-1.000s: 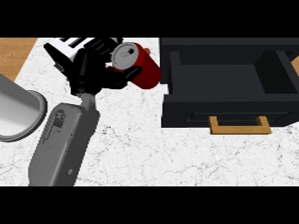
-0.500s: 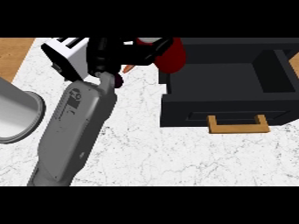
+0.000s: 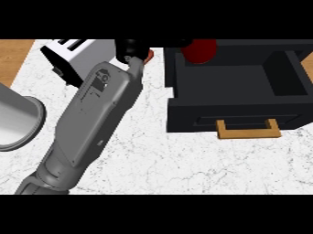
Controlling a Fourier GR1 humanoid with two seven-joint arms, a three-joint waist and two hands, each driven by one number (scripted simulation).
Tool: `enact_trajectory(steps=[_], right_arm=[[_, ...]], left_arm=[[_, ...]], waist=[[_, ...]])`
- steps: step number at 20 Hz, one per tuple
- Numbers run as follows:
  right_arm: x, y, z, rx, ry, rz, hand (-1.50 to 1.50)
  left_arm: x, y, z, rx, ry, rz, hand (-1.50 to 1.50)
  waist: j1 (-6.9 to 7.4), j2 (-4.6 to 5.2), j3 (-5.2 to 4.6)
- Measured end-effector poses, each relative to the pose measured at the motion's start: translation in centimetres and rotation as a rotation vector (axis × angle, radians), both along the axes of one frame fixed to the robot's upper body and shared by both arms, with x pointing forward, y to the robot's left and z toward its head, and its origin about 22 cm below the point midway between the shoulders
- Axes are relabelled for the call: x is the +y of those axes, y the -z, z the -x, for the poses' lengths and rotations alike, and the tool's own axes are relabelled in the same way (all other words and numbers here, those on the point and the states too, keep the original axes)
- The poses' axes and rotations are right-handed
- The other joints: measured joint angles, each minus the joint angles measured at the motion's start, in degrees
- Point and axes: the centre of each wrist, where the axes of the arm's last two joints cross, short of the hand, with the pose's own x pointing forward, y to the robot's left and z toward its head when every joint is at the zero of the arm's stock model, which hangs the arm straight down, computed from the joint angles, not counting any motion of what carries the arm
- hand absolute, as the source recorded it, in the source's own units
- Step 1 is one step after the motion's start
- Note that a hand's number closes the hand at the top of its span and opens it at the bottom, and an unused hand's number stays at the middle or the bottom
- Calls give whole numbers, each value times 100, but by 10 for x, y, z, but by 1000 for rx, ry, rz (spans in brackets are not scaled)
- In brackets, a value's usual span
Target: Pick up the can, place it into the drawer and close the drawer
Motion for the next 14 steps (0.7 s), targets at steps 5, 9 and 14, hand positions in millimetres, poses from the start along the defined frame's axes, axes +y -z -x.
enact_trajectory(steps=[5,9,14], right_arm=[[-1,4,-3,0,-1,2,-150],[-3,2,-5,-1,-9,1,-150],[-3,3,-9,-9,-21,2,-150]], left_arm=[[-23,-16,-6,8,1,-13,150],[-35,-14,-12,7,3,-29,150],[-50,-12,-15,26,3,-40,150]], waist=[[-43,8,1],[-100,23,3],[-169,34,4]])
